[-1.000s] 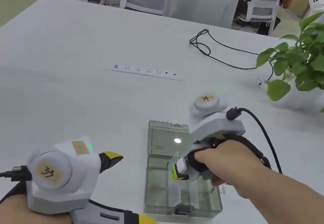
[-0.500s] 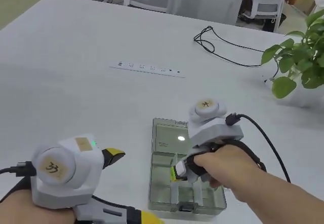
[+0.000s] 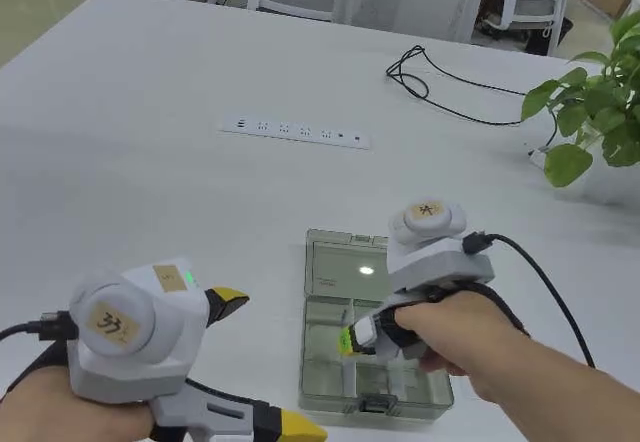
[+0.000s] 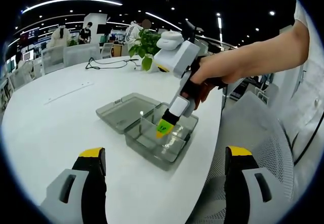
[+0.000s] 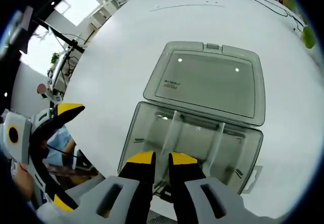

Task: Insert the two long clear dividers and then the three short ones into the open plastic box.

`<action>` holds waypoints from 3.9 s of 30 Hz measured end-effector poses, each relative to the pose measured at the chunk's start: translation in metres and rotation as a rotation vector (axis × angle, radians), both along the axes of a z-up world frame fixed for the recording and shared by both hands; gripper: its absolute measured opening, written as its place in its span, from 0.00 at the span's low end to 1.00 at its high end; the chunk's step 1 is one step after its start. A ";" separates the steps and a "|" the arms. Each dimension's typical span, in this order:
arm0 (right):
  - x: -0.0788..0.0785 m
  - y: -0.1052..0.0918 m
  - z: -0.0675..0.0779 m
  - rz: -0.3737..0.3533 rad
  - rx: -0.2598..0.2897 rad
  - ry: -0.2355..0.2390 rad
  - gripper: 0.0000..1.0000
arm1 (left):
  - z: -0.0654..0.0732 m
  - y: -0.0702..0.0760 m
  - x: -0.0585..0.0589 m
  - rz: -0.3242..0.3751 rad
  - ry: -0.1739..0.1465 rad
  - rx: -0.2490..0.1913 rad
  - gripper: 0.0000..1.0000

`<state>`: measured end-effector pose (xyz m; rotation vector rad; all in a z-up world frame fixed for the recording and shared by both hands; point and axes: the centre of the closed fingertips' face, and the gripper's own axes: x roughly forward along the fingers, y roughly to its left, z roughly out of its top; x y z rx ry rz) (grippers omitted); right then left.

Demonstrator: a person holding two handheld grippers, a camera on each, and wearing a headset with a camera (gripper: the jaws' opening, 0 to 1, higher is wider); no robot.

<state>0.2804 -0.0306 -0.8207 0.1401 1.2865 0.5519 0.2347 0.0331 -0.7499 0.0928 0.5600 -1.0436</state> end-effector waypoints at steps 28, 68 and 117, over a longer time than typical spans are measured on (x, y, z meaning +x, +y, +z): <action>0.021 -0.043 0.083 0.092 0.221 -0.293 0.35 | 0.007 -0.003 -0.002 0.003 -0.004 0.049 1.00; -0.024 -0.118 0.078 0.810 0.020 -0.445 0.58 | 0.009 -0.004 -0.006 0.016 -0.008 0.066 1.00; -0.013 -0.160 -0.033 1.292 -0.279 -0.346 0.44 | 0.002 0.002 -0.003 0.033 0.018 0.065 1.00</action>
